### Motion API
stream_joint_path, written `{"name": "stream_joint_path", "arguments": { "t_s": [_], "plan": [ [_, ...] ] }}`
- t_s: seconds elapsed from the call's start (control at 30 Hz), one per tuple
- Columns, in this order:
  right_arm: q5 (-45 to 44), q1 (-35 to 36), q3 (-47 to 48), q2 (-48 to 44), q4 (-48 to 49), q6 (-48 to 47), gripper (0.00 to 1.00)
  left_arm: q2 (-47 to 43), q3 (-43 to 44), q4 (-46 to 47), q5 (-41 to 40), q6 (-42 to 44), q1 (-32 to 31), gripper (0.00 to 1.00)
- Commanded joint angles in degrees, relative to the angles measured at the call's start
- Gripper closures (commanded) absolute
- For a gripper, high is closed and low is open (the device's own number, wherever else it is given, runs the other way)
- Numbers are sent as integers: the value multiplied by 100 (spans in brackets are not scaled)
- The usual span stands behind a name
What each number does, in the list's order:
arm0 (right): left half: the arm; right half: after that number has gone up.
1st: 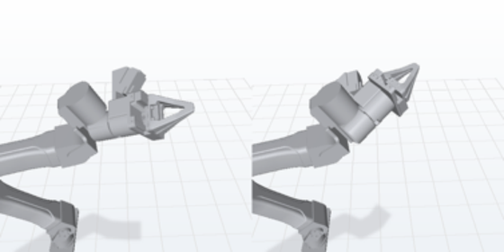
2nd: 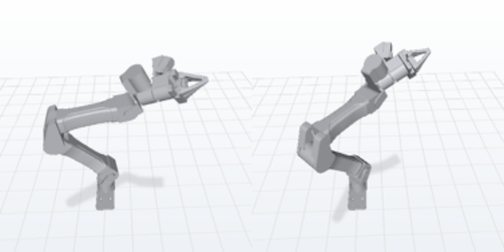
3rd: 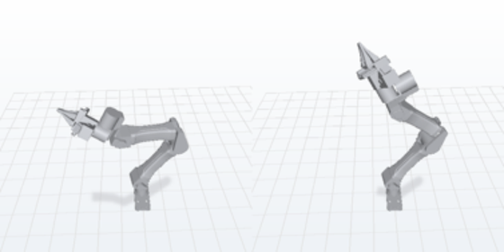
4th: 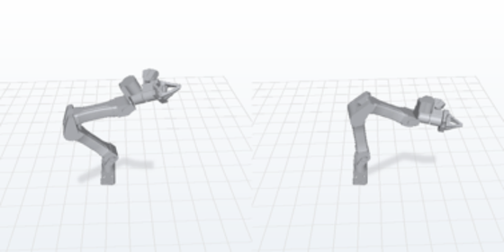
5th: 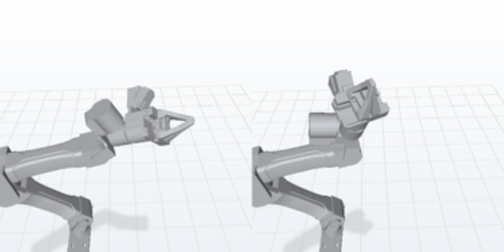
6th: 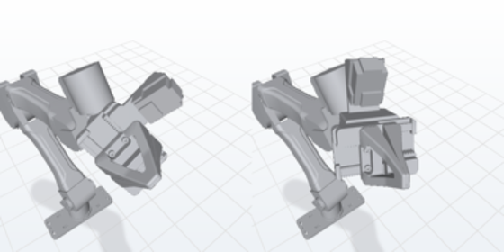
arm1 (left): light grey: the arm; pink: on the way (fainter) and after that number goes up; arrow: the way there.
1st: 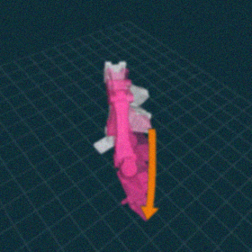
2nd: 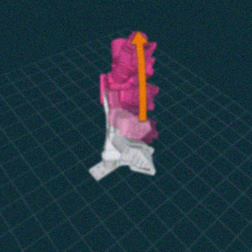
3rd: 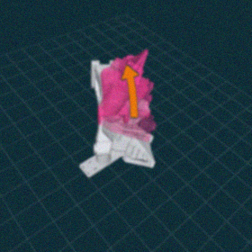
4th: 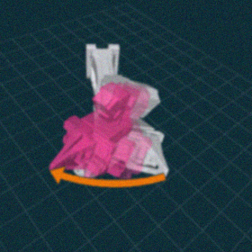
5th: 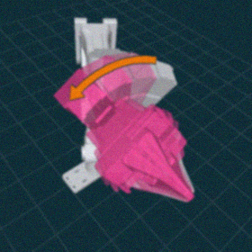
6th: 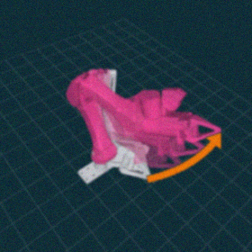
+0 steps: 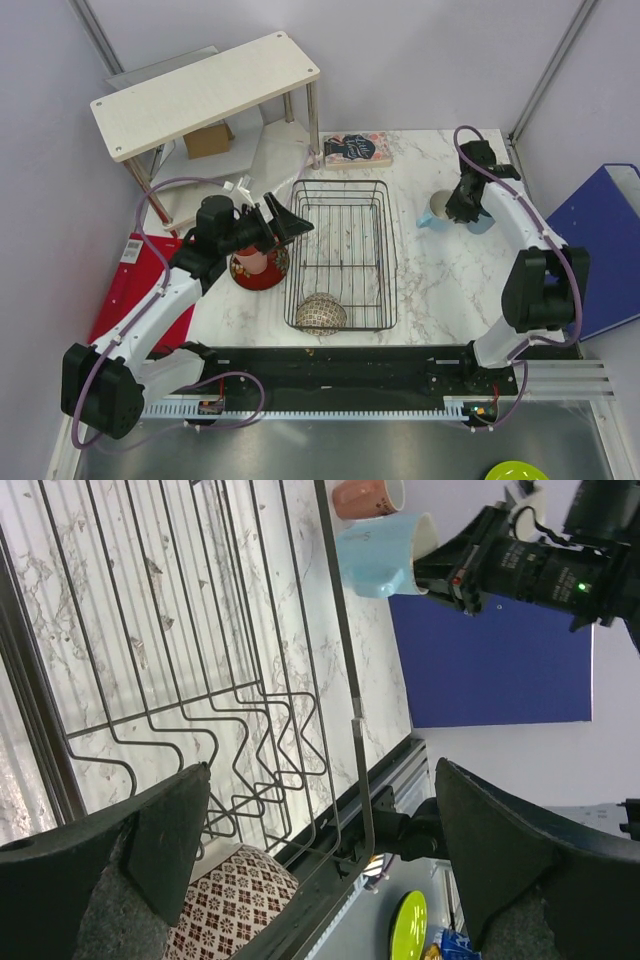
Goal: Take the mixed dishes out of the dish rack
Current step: Place the cup at the center of the board.
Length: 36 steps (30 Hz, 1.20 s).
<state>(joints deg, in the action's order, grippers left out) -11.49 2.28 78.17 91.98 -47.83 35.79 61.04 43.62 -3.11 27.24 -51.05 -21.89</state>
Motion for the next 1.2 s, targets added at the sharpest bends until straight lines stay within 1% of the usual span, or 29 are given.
{"name": "stream_joint_path", "arguments": {
  "t_s": [0.0,0.27,0.43,0.47,0.6,0.7,0.73,0.8,0.83,0.93,1.03,1.17],
  "plan": [
    [-64,0,365,407,-77,-151,100,-57,-29,-172,0,279,-26,1],
    [-284,-44,383,811,-86,-204,100,-75,-99,-286,-79,359,-35,1],
    [-21,-193,436,1049,-86,-151,100,-74,-99,-348,-70,402,-26,1],
    [14,-350,471,1154,-86,-160,100,-74,-108,-356,-70,411,-26,1],
    [76,-360,603,1252,-86,-221,100,-48,-99,-374,-35,464,-35,1],
    [164,-360,585,1182,-51,-265,87,-13,-81,-374,-35,473,-26,1],
    [182,-352,577,1147,-24,-274,80,22,-90,-374,-26,482,-26,1],
    [225,-352,550,1006,-7,-292,72,57,-55,-374,9,482,-26,1],
    [243,-351,550,971,2,-283,66,66,-46,-365,9,482,-26,1],
    [366,-360,559,795,2,-266,57,119,-37,-365,35,490,-35,1],
    [507,-351,585,602,2,-239,52,110,-37,-365,35,499,-35,1],
    [586,-351,577,259,-50,-204,50,93,-37,-409,27,517,-43,1]
  ]
}}
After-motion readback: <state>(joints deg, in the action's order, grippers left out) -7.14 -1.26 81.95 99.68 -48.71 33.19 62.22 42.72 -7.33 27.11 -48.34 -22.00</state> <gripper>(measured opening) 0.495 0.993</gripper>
